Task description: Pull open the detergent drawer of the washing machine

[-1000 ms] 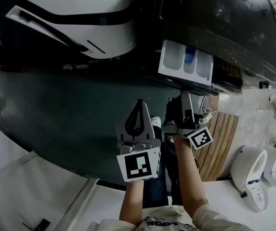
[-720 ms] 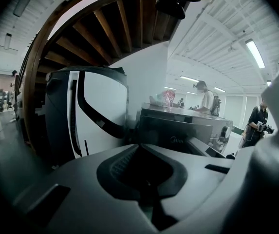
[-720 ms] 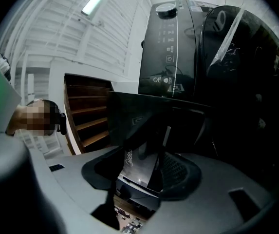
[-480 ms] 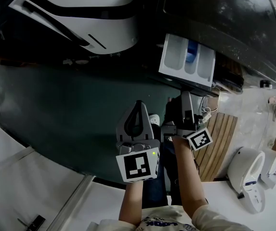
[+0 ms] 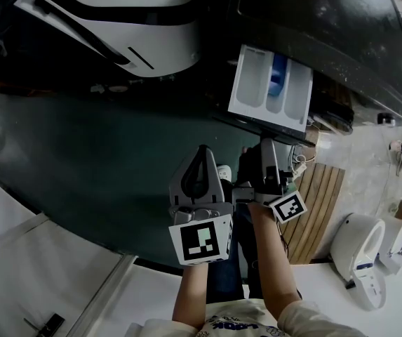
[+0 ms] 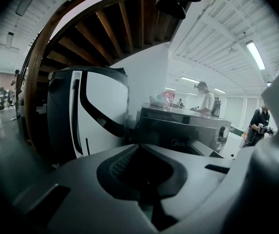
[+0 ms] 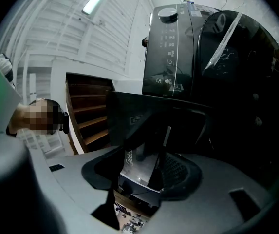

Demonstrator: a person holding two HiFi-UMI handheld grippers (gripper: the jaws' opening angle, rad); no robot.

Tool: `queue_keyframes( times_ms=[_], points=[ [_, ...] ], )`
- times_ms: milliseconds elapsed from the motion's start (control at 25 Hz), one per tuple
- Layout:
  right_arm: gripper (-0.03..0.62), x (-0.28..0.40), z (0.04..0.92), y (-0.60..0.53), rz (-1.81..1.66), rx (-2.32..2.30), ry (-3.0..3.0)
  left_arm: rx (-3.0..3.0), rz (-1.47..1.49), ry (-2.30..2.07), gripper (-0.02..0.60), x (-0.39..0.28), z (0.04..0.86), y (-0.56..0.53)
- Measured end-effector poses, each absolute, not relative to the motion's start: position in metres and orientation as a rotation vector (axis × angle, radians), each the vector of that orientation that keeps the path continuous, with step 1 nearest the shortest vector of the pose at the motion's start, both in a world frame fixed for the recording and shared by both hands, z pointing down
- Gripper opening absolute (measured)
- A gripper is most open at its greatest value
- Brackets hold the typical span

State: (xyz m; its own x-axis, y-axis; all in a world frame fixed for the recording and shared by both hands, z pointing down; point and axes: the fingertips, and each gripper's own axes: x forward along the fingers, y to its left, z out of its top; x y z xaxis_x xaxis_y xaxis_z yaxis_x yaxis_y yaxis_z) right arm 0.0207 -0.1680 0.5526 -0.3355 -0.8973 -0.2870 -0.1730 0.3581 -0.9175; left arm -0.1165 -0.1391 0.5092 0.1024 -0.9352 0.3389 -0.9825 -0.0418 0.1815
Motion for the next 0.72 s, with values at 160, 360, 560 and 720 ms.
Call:
queue_keyframes(
  times_ms=[160,360,560,720],
  points=[
    [0.233,0.02,0.554,-0.161,-1.047,-0.951,1.756,2.022,0.181,-1.881,0.014,-0.119,0.512,-0.133],
    [0.221,0.019,0.553,-0.156,-1.045,-0.949,1.757,2.016,0.18,-1.89,0.014,-0.123,0.511,-0.128],
    [0.221,0.018,0.552,-0.155,-1.043,-0.951,1.762,2.01,0.175,-1.9,0.014,-0.127,0.509,-0.121],
    [0.222,0.017,0.553,-0.155,-1.036,-0.96,1.775,2.013,0.218,-1.895,0.014,-0.13,0.512,-0.114]
  ],
)
